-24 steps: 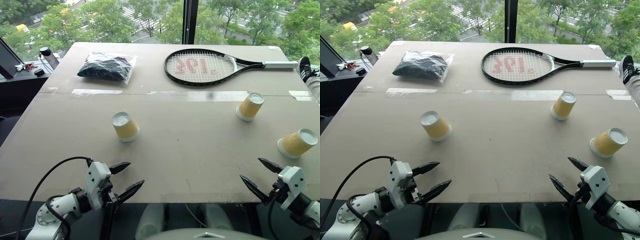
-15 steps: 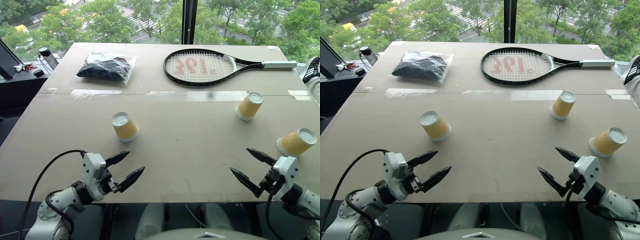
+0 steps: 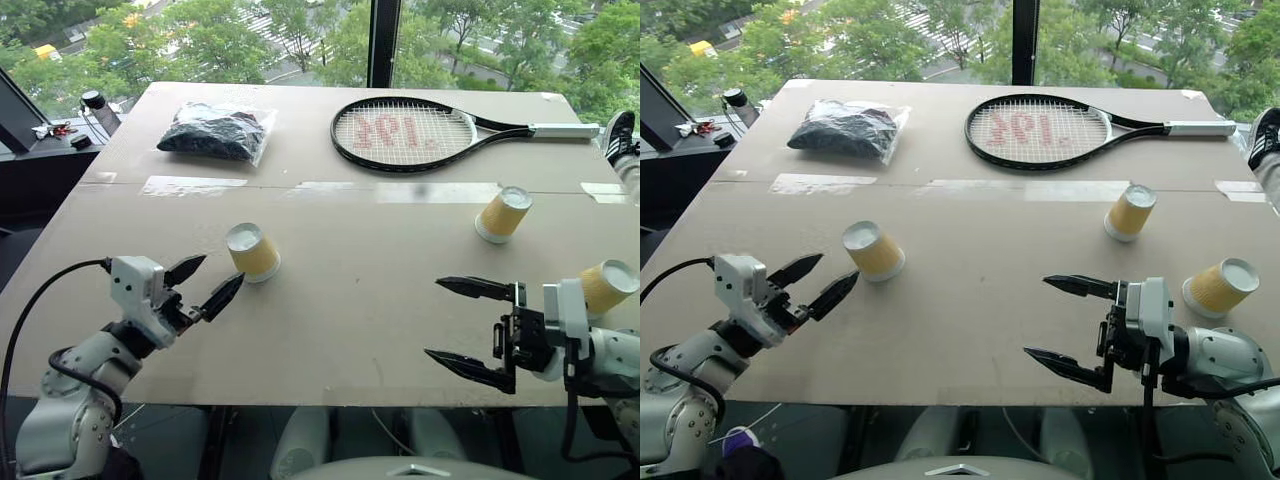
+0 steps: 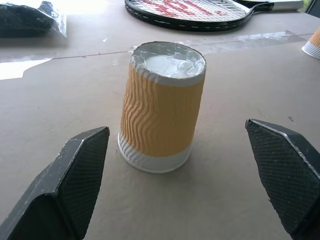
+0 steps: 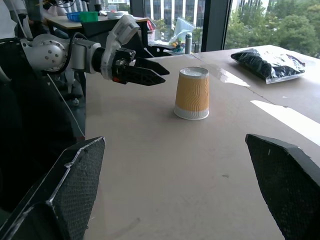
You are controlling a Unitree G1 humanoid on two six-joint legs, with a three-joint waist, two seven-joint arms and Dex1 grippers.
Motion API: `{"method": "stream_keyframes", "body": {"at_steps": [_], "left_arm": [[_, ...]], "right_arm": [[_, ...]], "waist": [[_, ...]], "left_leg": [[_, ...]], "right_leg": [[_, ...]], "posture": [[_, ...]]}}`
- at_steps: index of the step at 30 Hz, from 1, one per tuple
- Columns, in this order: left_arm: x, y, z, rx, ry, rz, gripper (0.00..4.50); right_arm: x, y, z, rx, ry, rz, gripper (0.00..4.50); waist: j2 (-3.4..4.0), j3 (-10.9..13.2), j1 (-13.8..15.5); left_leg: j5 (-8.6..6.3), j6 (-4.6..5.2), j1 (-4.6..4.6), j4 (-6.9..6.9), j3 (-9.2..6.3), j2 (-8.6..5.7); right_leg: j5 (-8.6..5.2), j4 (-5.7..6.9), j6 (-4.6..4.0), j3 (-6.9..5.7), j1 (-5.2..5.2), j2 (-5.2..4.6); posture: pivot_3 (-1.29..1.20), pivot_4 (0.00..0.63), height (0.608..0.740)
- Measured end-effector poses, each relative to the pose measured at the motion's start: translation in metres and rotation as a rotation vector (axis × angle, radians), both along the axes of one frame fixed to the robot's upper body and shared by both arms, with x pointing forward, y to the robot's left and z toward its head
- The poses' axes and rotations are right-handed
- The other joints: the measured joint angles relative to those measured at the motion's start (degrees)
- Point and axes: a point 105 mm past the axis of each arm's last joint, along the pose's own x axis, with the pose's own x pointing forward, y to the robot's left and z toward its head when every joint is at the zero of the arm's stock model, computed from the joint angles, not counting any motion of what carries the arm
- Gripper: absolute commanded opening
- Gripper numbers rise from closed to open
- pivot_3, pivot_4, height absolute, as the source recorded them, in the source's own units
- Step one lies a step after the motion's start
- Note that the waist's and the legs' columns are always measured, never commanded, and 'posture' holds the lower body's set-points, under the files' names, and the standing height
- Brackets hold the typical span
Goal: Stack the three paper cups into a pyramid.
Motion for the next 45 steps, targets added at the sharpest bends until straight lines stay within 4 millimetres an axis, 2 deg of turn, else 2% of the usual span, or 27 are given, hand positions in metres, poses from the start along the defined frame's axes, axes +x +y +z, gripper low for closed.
{"method": "stream_keyframes", "body": {"at_steps": [4,11,13,15,16,17,23,28,32,34,40,45], "left_arm": [[0.018,-0.008,0.013,0.016,-0.036,-0.025,4.5],[0.038,-0.023,0.002,0.038,0.02,-0.101,4.5],[0.041,-0.022,-0.003,0.043,0.037,-0.105,3.98],[0.045,-0.021,-0.006,0.046,0.05,-0.11,3.18],[0.046,-0.022,-0.006,0.049,0.047,-0.118,2.62],[0.047,-0.023,-0.006,0.052,0.047,-0.12,2.4],[0.055,-0.036,0.008,0.048,-0.002,-0.19,2.4],[0.062,-0.07,0.018,0.064,0.007,-0.33,2.4],[0.076,-0.102,0.027,0.075,-0.002,-0.427,2.4],[0.083,-0.111,0.026,0.084,0.002,-0.452,2.4],[0.094,-0.115,0.002,0.098,0.074,-0.465,2.4],[0.099,-0.119,0.003,0.098,0.059,-0.468,2.4]], "right_arm": [[-0.002,-0.002,-0.003,0.003,0.014,-0.018,4.45],[-0.003,-0.006,-0.008,0.014,0.01,-0.07,4.45],[-0.003,-0.006,-0.008,0.019,0.007,-0.083,4.5],[-0.004,-0.007,-0.009,0.016,0.009,-0.099,4.5],[-0.005,-0.007,-0.01,0.016,0.011,-0.104,4.5],[-0.005,-0.007,-0.01,0.016,0.01,-0.108,4.5],[-0.006,-0.007,-0.011,0.01,0.002,-0.137,4.5],[-0.003,-0.008,-0.011,0.006,-0.012,-0.169,4.5],[0.0,-0.009,-0.012,0.002,-0.026,-0.214,4.5],[0.001,-0.01,-0.013,-0.003,-0.027,-0.237,4.5],[0.0,-0.01,-0.012,0.009,-0.034,-0.307,4.5],[0.0,-0.012,-0.014,0.004,-0.035,-0.347,4.5]], "waist": [[0.0,0.0,-0.1],[0.0,0.0,-0.2],[0.0,0.0,-0.2],[0.0,0.0,-0.2],[0.0,0.0,-0.2],[0.0,0.0,-0.2],[-0.01,0.0,-0.1],[-0.01,0.0,-0.1],[-0.03,0.0,-0.1],[-0.03,0.0,-0.2],[-0.04,0.1,-0.5],[-0.05,0.1,-0.2]], "left_leg": [[0.0,0.0,0.02,0.0,0.03,-0.02],[0.0,0.0,0.05,0.0,0.05,-0.02],[0.0,0.0,0.04,0.0,0.05,-0.02],[0.0,0.0,0.04,0.0,0.05,-0.02],[0.0,0.0,0.04,0.01,0.05,-0.02],[0.0,0.0,0.04,0.01,0.05,-0.02],[0.0,-0.01,0.02,0.02,0.02,-0.02],[0.01,-0.01,0.02,0.03,0.04,-0.04],[0.01,-0.01,0.02,0.07,0.03,-0.06],[0.01,-0.01,0.02,0.07,0.07,-0.07],[0.01,-0.01,0.01,0.06,0.08,-0.04],[0.01,-0.01,-0.01,0.12,0.09,-0.05]], "right_leg": [[0.0,0.02,0.02,-0.03,-0.01,0.03],[0.01,0.06,0.02,-0.1,-0.02,0.11],[0.01,0.05,0.02,-0.1,-0.02,0.1],[0.01,0.06,0.03,-0.11,-0.02,0.05],[0.01,0.06,0.03,-0.1,-0.02,0.04],[0.01,0.05,0.03,-0.1,-0.01,0.04],[0.01,0.05,0.03,-0.03,-0.01,0.02],[0.01,0.06,0.04,-0.1,-0.01,0.14],[0.01,0.1,0.04,-0.13,0.0,0.32],[0.01,0.1,0.05,-0.1,-0.01,0.36],[0.0,0.17,0.05,-0.04,-0.1,0.42],[0.0,0.16,0.06,-0.04,-0.08,0.4]], "posture": [[0.0,0.15,0.74],[0.0,0.15,0.74],[0.0,0.15,0.74],[0.0,0.15,0.74],[0.0,0.15,0.74],[0.0,0.15,0.74],[0.0,0.15,0.74],[0.0,0.15,0.74],[0.0,0.15,0.74],[0.0,0.15,0.74],[0.0,0.15,0.74],[0.0,0.15,0.74]]}}
